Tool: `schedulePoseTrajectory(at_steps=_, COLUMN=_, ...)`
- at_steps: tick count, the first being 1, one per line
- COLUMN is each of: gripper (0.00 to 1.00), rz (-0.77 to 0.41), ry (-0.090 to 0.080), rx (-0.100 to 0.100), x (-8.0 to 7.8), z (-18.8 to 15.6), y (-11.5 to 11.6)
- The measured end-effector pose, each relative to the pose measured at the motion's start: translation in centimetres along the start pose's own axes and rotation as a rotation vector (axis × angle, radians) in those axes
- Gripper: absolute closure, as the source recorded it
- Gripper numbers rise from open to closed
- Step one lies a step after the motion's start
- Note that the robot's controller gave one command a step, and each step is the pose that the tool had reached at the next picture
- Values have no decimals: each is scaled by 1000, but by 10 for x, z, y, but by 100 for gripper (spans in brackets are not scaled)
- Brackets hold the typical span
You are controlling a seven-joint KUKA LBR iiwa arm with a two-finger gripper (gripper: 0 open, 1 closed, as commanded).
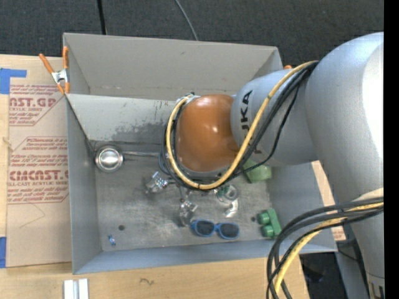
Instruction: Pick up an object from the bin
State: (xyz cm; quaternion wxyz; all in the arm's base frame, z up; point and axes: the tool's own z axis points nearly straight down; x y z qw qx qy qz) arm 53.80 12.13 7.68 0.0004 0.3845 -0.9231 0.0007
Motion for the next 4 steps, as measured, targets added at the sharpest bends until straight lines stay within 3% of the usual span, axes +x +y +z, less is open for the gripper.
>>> schedulePoseTrajectory(at_steps=1, gripper=0, rz=-63, ry=3, rx=-2, x=103, z=-36, y=-22)
schedulePoseTrajectory(at_steps=2, gripper=0, rz=-360, ry=-6, rx=-2, x=106, z=5, y=-33)
schedulePoseTrajectory(at_steps=3, gripper=100, rz=-359, ry=1, rx=-1, x=107, z=4, y=-35)
schedulePoseTrajectory(at_steps=4, gripper=100, rz=-573, ry=-8, rx=5, x=97, z=-136, y=-38)
